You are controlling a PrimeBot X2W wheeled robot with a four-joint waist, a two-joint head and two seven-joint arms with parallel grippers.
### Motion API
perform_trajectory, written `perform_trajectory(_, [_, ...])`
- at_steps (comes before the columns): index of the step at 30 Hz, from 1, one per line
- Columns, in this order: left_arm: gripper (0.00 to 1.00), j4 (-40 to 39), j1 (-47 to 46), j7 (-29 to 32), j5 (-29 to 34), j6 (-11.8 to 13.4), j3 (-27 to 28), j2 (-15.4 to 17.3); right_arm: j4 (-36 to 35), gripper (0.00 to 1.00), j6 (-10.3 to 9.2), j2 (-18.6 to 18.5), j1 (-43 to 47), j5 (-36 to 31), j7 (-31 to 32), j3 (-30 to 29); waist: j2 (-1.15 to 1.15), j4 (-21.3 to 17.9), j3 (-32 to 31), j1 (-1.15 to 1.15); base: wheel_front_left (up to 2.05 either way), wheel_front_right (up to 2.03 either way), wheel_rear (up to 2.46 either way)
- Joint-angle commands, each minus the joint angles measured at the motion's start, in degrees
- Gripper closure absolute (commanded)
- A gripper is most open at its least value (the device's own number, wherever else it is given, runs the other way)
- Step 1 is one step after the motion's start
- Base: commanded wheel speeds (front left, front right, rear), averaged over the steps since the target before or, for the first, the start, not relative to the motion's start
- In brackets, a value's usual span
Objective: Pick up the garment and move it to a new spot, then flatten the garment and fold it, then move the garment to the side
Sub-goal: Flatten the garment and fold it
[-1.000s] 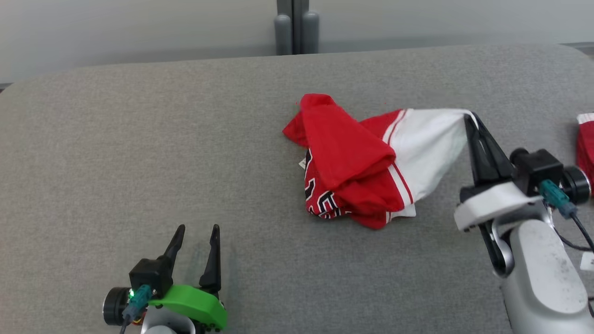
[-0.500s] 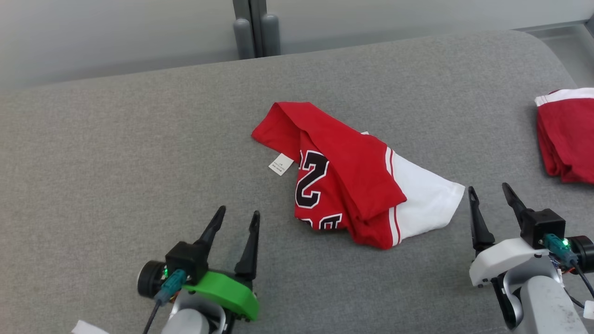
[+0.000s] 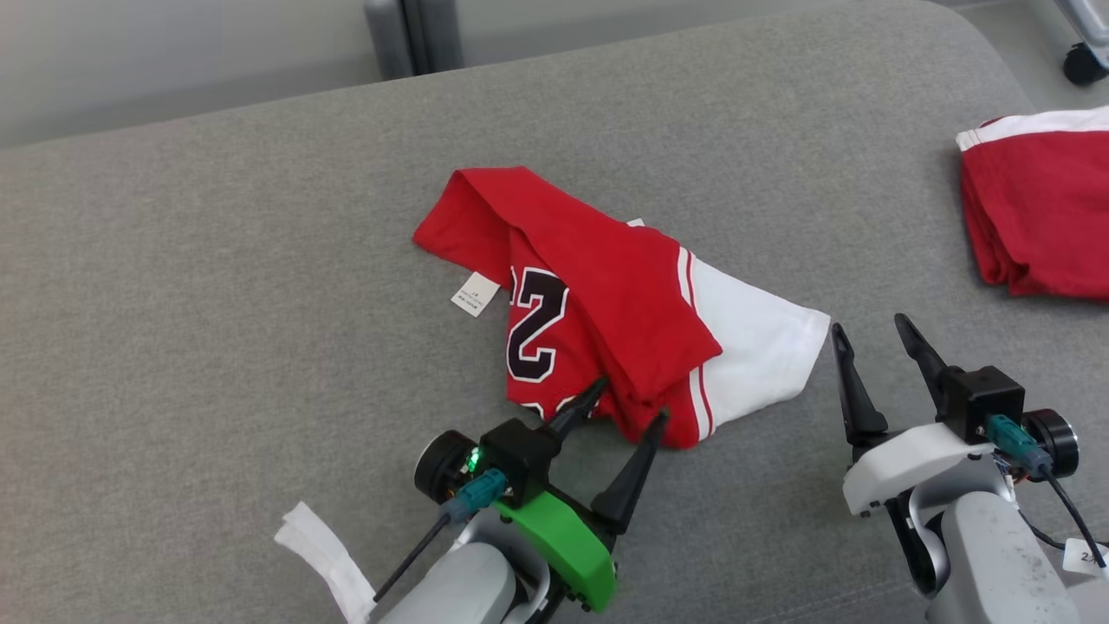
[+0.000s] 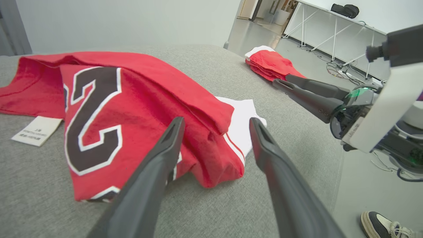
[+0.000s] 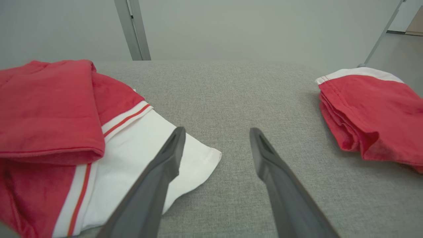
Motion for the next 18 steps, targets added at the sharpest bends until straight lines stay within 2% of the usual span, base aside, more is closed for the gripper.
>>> perform_trajectory(1, [0.00, 0.7, -1.3, 0.0, -0.8, -0.2, -0.5, 0.4, -0.2, 0.00, -0.09, -0.2, -0.5, 0.5, -0.1, -0.1, 0.00, -1.6, 1.3, 0.00, 0.00, 0.00, 0.00])
perform_trajectory(7, [0.00, 2.9, -2.9, 0.0, -1.2, -0.2, -0.8, 0.4, -0.6, 0.00, -0.09, -0.2, -0.7, 0.9, -0.1, 0.4, 0.00, -3.1, 2.4, 0.00, 0.00, 0.00, 0.00])
perform_trajectory(17, [0.00, 1.4, -4.1, 0.0, 0.4, -0.2, 1.6, 0.4, -0.2, 0.00, -0.09, -0.2, -1.0, 1.6, -0.1, 2.0, 0.00, -4.1, 3.3, 0.00, 0.00, 0.00, 0.00])
perform_trajectory(18, [0.10, 1.6, -4.1, 0.0, 0.6, -0.2, 1.8, 0.4, -0.1, 0.00, -0.09, -0.2, -1.1, 1.6, -0.1, 2.2, 0.00, -4.1, 3.4, 0.00, 0.00, 0.00, 0.00])
